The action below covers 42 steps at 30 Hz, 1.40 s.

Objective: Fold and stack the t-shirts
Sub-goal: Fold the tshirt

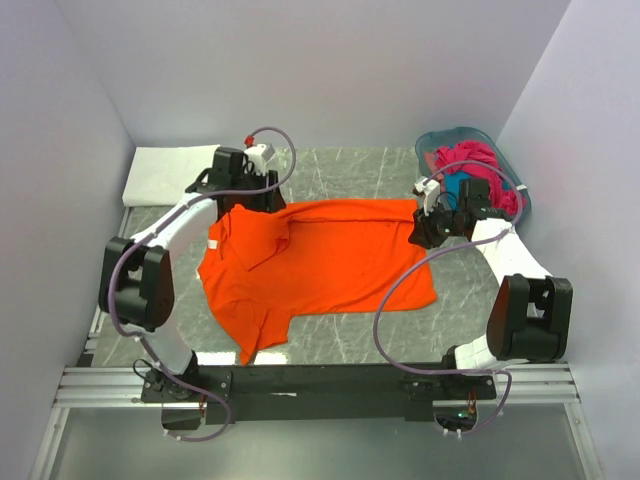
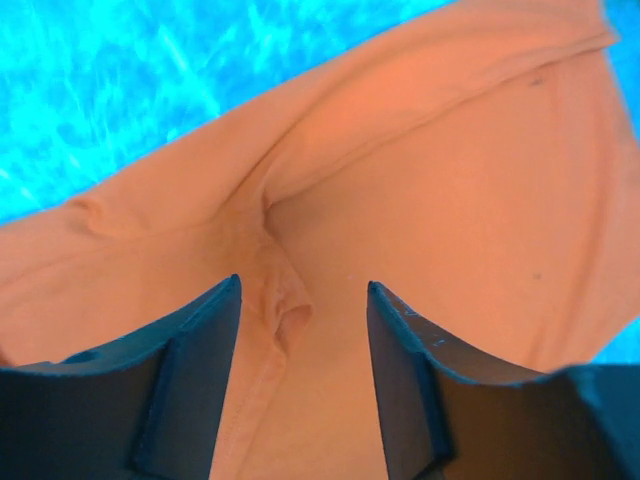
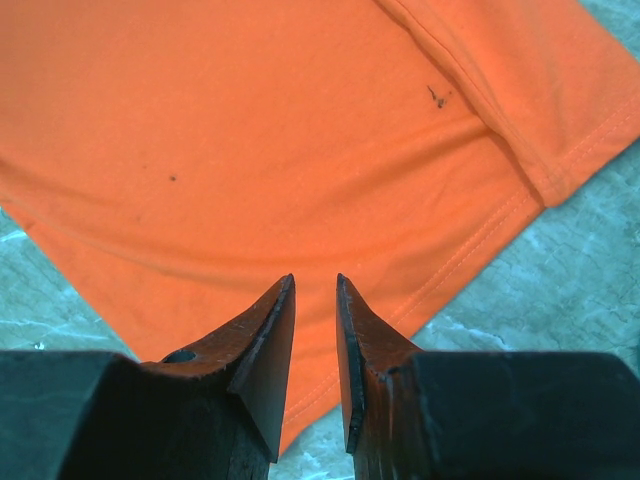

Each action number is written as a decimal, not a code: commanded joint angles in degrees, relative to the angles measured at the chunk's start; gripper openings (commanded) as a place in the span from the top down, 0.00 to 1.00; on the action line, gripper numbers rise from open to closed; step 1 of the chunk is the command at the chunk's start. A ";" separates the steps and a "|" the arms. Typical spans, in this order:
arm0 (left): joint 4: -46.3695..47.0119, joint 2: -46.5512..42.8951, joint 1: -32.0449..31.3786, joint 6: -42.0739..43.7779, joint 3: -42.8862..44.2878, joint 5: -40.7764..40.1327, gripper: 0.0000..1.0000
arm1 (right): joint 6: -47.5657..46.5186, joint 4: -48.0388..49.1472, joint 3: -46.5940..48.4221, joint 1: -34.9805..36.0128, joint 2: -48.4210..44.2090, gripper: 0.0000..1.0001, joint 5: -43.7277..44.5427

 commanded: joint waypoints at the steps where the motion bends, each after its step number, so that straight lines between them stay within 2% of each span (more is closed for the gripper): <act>1: -1.15 3.47 -0.67 -1.95 0.08 -3.19 0.40 | -0.26 0.59 -0.43 0.08 0.06 0.69 -1.06; 13: -3.16 9.53 -5.85 -2.39 2.18 -9.25 0.45 | -0.08 0.59 -0.25 -0.01 0.50 0.69 -0.89; 21: -5.36 12.08 -8.31 -1.86 3.50 -17.95 0.45 | -0.26 0.24 -0.43 -0.45 0.32 0.69 -1.59; 24: -5.63 12.44 -8.66 -1.60 3.76 -17.96 0.46 | -0.35 0.24 -0.34 -0.54 0.24 0.69 -1.59; 27: -6.15 13.05 -8.93 -1.24 4.03 -16.30 0.53 | -0.35 0.33 -0.34 -0.63 0.23 0.69 -1.76; 33: -5.98 13.49 -9.19 -0.89 3.94 -12.95 0.76 | -0.35 0.24 -0.34 -0.89 0.15 0.69 -2.03; 36: -6.51 14.02 -9.19 -0.81 4.55 -12.16 0.79 | -0.44 0.15 -0.43 -1.06 -0.03 0.69 -2.20; 42: -6.95 14.72 -9.28 -0.63 5.17 -11.46 0.77 | -0.52 0.07 -0.43 -1.24 -0.12 0.69 -2.64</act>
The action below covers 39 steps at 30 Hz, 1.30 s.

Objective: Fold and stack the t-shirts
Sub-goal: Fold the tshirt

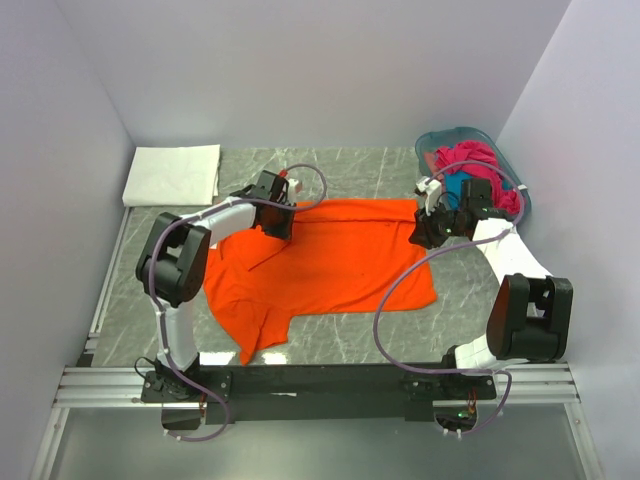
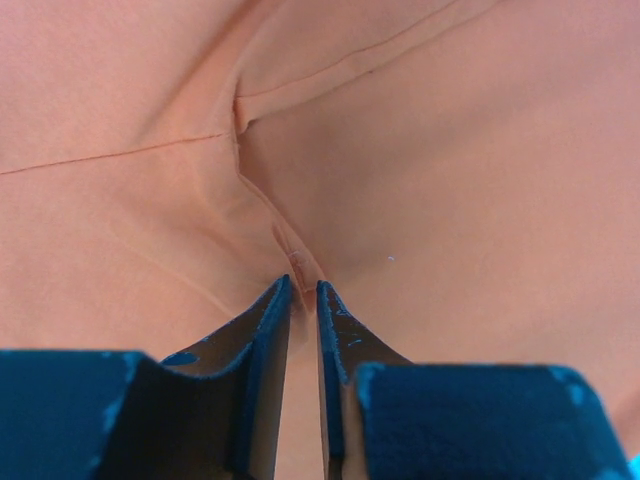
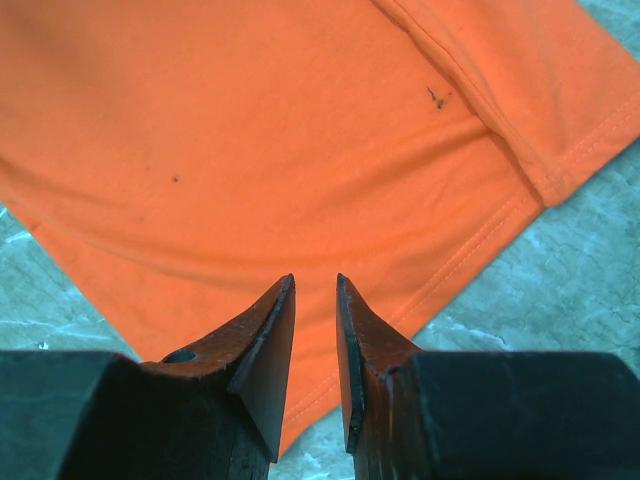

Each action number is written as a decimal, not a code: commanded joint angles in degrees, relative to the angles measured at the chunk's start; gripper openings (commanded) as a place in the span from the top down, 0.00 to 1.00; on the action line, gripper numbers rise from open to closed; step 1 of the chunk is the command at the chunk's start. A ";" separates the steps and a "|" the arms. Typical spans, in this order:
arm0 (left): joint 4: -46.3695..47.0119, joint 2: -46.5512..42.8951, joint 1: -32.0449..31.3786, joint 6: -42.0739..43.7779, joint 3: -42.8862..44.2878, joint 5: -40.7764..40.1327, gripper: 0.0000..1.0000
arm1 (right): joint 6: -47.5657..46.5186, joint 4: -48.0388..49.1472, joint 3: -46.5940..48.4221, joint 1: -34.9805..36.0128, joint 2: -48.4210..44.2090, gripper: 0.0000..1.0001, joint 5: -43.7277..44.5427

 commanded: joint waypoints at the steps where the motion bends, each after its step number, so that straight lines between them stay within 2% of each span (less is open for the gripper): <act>1: -0.35 0.45 -0.36 0.75 2.46 2.49 0.75 | -0.52 0.00 -0.34 -0.48 -0.16 0.69 -1.55; 5: -1.05 3.43 -0.36 0.48 3.52 6.79 0.73 | -0.52 -0.09 -0.34 -0.83 -0.25 0.69 -1.46; 8: 1.23 2.40 -0.36 -0.48 1.68 7.68 0.71 | -0.61 -0.09 -0.34 -1.00 -0.60 0.69 -1.37; 11: 6.67 -4.54 -0.19 -2.06 -2.18 4.61 0.57 | 0.53 0.87 -0.08 -1.27 -0.60 0.69 -0.41; 12: 9.03 -6.73 0.07 -2.24 -3.07 2.08 0.48 | 1.05 0.79 0.19 -1.35 -0.34 0.69 -0.15; 14: 10.98 -12.71 1.73 -3.38 -5.26 0.65 0.36 | 1.58 0.88 1.06 -1.53 0.54 0.69 0.12; 16: 13.27 -17.55 4.19 -5.40 -6.58 1.96 0.34 | 2.46 0.79 1.94 -1.62 0.89 0.69 0.03; 18: 14.76 -19.93 9.90 -7.76 -8.87 4.59 0.32 | 2.90 0.97 2.21 -1.53 1.33 0.69 -0.23; 22: 19.33 -23.37 21.31 -15.23 -14.22 5.67 0.33 | 3.34 1.40 2.21 -1.53 1.07 0.69 -0.41; 25: 19.08 -21.27 24.76 -18.23 -12.93 4.00 0.44 | 3.43 1.49 2.38 -1.62 1.51 0.69 -1.20; 26: 17.95 -20.30 25.03 -18.32 -11.70 2.77 0.54 | 3.43 1.23 2.56 -1.53 1.86 0.69 -1.46; 30: 11.70 -11.79 25.04 -16.92 -3.62 -2.25 0.60 | 3.26 0.62 3.18 -1.53 2.83 0.68 -1.81; 34: 4.06 -5.45 25.04 -16.04 4.72 -8.05 0.60 | 3.17 0.79 2.74 -1.53 3.35 0.68 -2.16; 39: -1.75 -0.26 23.55 -12.01 8.53 -14.54 0.56 | 3.26 0.79 3.09 -1.53 4.06 0.68 -2.96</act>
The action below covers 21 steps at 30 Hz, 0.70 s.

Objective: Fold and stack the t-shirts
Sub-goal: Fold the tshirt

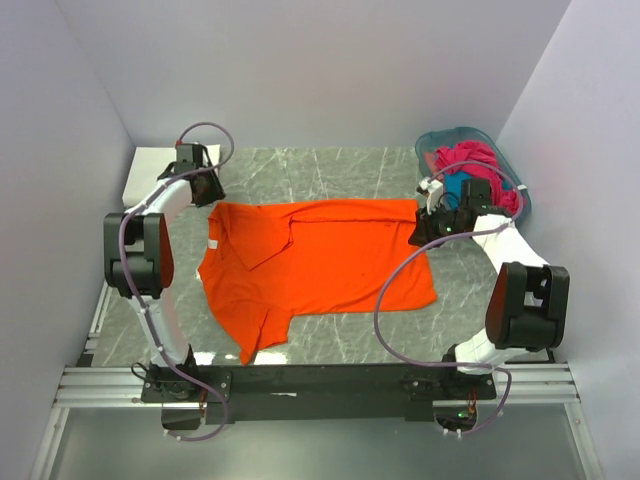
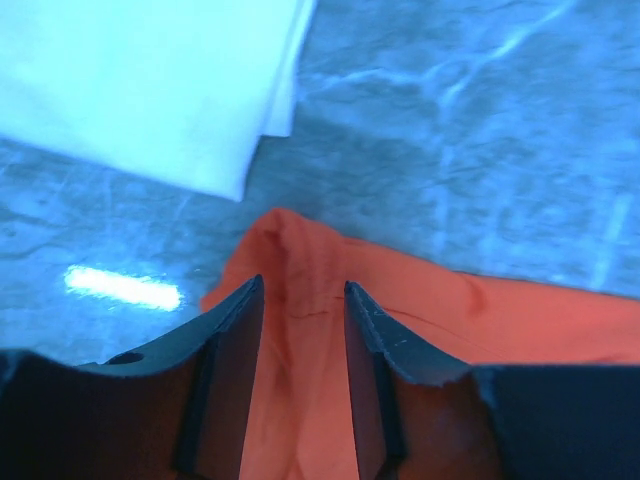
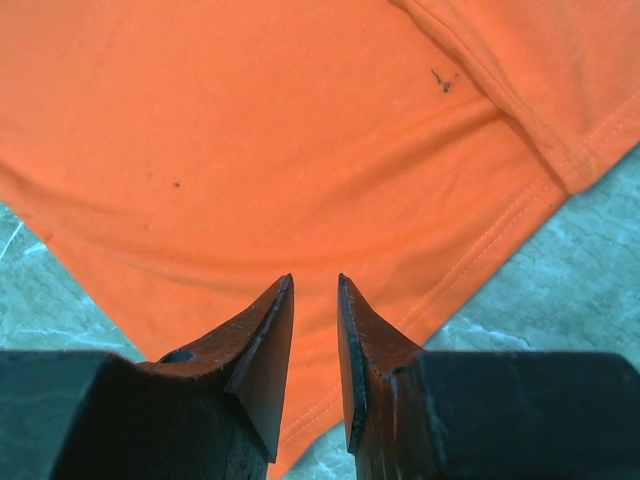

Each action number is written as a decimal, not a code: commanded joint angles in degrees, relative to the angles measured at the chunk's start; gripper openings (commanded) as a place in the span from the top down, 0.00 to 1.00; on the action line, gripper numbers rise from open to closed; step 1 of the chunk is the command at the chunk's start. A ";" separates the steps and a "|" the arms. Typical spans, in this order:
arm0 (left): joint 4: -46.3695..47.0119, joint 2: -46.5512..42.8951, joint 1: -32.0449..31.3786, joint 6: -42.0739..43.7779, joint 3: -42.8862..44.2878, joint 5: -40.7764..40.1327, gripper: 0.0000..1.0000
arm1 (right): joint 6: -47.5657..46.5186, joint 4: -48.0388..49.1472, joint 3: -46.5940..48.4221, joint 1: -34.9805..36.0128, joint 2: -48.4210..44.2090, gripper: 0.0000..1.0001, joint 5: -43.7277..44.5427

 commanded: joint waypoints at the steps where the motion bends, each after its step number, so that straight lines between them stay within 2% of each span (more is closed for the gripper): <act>1: -5.23 1.04 -1.79 3.26 3.61 -6.66 0.56 | 0.28 0.46 2.45 -0.37 0.56 0.68 -1.71; 6: -5.06 2.27 -3.38 4.58 3.70 -9.74 0.52 | 2.91 2.65 2.63 -0.37 1.53 0.68 2.67; 15: -1.45 1.73 -2.94 5.37 2.55 -4.82 0.50 | 16.28 7.40 4.65 -0.46 6.27 0.69 16.38; 21: -1.80 3.76 -4.16 3.35 3.44 -10.09 0.54 | 17.51 7.84 4.04 -0.37 7.68 0.69 16.75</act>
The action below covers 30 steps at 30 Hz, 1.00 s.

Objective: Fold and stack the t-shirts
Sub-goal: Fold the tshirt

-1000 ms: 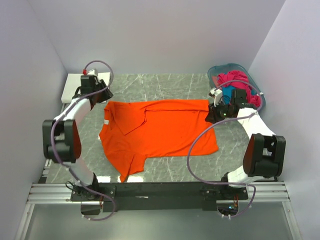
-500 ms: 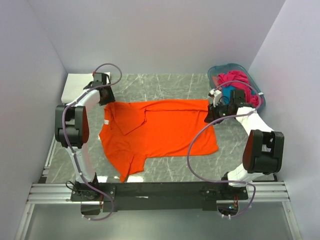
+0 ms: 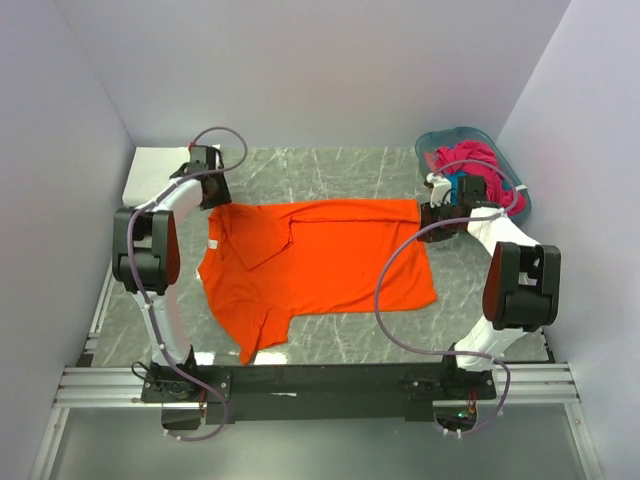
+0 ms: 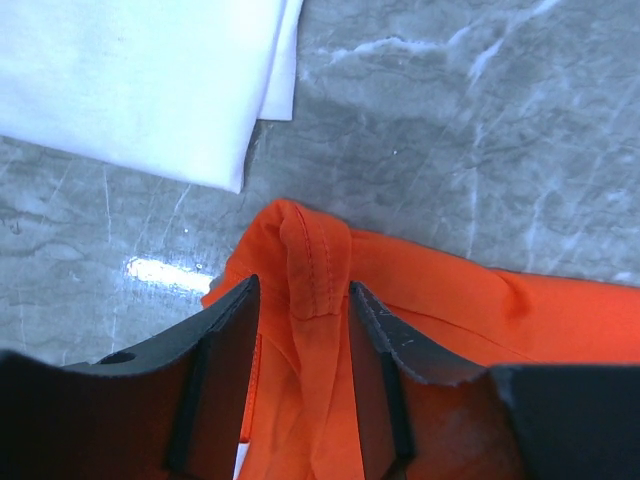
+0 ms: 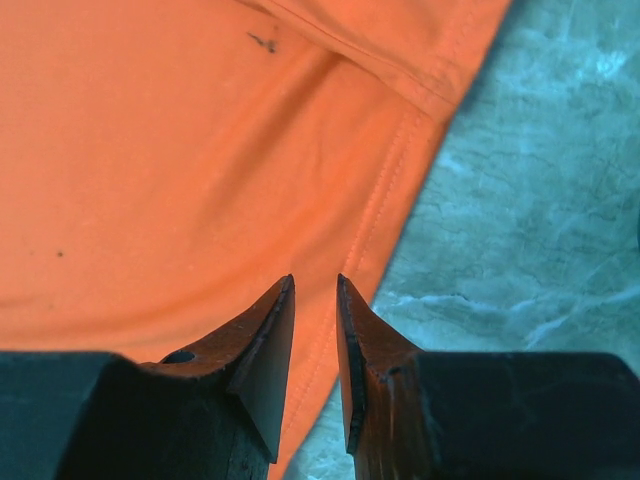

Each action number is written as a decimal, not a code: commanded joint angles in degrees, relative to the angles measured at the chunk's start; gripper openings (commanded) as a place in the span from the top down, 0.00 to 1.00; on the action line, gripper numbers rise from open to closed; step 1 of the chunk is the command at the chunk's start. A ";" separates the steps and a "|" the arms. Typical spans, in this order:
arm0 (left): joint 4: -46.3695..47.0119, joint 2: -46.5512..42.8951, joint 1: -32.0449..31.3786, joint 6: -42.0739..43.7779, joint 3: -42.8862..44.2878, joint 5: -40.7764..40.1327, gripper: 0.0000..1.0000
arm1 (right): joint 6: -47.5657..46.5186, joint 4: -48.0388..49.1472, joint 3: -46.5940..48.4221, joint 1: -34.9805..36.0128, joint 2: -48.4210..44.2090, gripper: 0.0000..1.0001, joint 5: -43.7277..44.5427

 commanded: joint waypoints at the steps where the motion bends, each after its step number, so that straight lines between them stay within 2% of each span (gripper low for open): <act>1: 1.21 0.81 -1.50 -1.15 1.21 -3.62 0.53 | 2.15 1.73 1.57 -0.37 0.49 0.69 1.64; 9: 0.43 2.66 -4.49 -0.63 2.08 -9.33 0.54 | 2.06 1.20 2.10 -0.37 1.55 0.69 0.94; 16: -2.04 5.03 -7.04 1.30 4.37 -21.20 0.55 | 2.06 0.94 2.45 -0.46 1.99 0.69 0.41; 30: -2.56 6.70 -7.74 4.47 6.91 -26.40 0.56 | 2.06 0.76 2.71 -0.64 1.99 0.69 0.24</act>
